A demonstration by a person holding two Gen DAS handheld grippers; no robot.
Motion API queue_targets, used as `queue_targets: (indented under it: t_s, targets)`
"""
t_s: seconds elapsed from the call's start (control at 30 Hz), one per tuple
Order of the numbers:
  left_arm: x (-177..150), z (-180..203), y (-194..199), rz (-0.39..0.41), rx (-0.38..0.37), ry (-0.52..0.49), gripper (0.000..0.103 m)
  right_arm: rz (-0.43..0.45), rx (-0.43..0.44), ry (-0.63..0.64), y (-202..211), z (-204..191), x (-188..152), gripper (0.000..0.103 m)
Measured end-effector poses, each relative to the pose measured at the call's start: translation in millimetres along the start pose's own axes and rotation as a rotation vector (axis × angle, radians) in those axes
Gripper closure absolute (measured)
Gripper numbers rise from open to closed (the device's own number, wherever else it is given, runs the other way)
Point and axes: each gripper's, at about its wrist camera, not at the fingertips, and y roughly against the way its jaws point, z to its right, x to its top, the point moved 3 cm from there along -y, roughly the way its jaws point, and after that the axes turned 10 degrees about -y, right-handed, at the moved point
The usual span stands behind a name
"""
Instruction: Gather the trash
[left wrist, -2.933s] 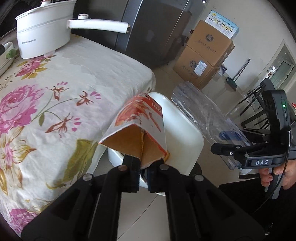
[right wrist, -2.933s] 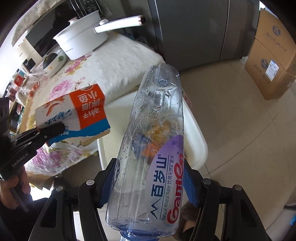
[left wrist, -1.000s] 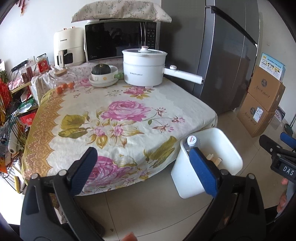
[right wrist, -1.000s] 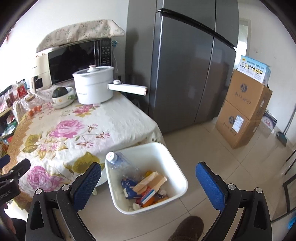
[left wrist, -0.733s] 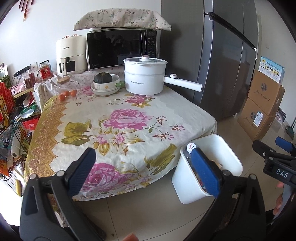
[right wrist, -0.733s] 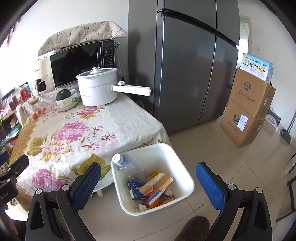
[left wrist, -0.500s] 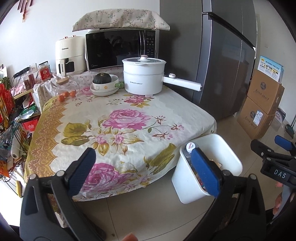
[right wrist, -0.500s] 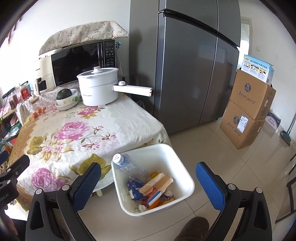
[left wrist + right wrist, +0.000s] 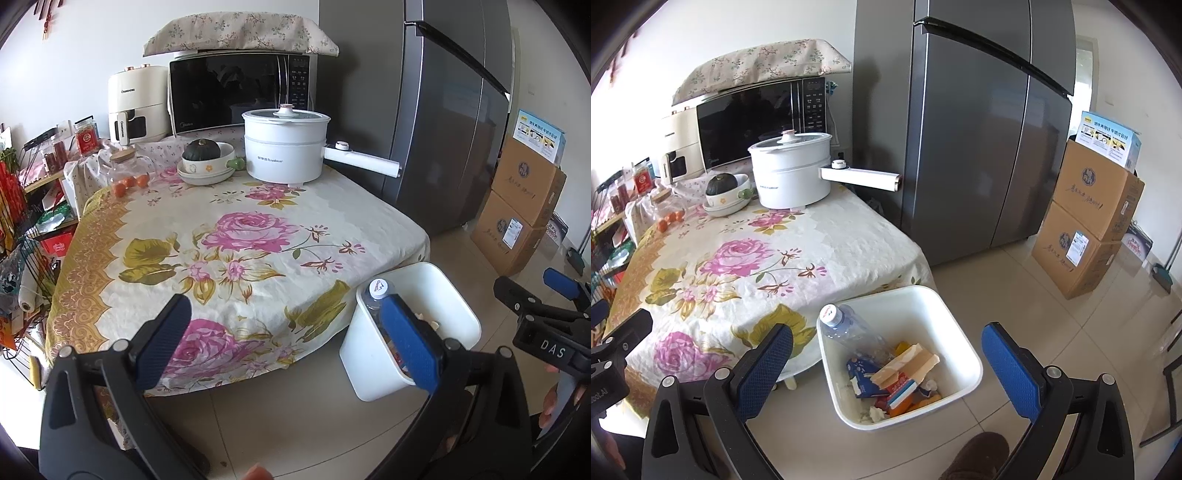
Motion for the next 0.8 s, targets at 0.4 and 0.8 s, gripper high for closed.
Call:
queue_targets:
  t_s: [0.4, 0.8]
  targets:
    - [-0.1, 2.5, 0.0, -0.006, -0.009, -0.001, 0.001, 0.001, 0.001, 0.001, -0.2, -0.4, -0.3, 0.0]
    - [0.1, 5.3, 0.1, -0.016, -0.03, 0.011, 0.001, 0.001, -0.003, 0.004, 0.1, 0.1, -0.7, 0.0]
